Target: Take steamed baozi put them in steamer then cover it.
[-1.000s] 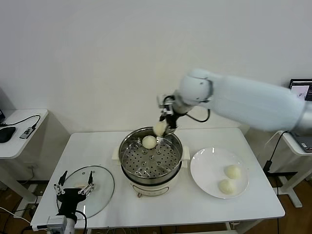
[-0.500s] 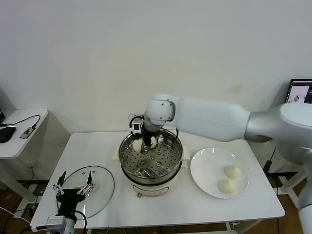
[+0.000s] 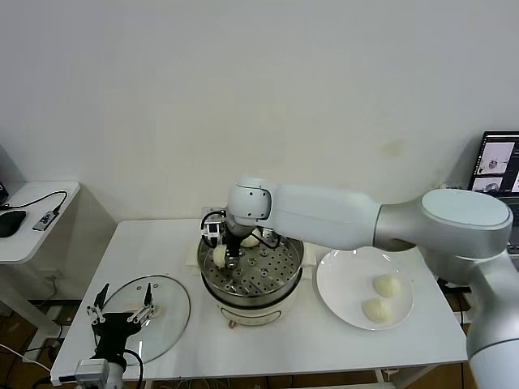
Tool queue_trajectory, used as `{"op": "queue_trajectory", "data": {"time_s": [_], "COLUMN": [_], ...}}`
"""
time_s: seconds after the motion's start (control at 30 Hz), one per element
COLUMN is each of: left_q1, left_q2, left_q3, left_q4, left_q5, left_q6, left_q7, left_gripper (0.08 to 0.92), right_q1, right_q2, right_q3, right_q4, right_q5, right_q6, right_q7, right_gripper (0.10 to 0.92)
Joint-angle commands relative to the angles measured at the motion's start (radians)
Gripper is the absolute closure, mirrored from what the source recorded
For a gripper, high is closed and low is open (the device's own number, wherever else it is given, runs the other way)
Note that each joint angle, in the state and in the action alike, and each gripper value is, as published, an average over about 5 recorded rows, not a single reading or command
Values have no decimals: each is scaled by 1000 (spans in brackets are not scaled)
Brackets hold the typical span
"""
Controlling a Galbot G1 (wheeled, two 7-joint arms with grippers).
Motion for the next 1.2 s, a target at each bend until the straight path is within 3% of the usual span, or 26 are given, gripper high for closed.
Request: {"op": "queue_trajectory", "data": {"time_s": [0.03, 0.33, 0.67, 0.93, 1.2], "left_q1": [-3, -11, -10, -6, 2], "left_q2": [3, 2, 11, 12, 11], "left_q3": [-1, 8, 28, 45, 48], "left_q4": [-3, -18, -16, -11, -10], "left_q5": [-1, 4, 16, 28, 39], "left_q6": [1, 8, 9, 8, 8], "left_q7": [0, 1, 2, 2, 1], "left_gripper": [177, 177, 177, 177, 177], "right_q1": [31, 233, 264, 68, -304], "right_q2": [-29, -285, -706, -950, -1018], "right_q3": [4, -15, -49, 24, 310], "right_q4": [9, 223, 434, 499, 458], "right_q5": [-29, -63, -277, -442, -577], "right_q6": [18, 103, 292, 385, 409], "right_q7": [-83, -242, -405, -407, -367], "right_gripper": [251, 203, 203, 203, 203]}}
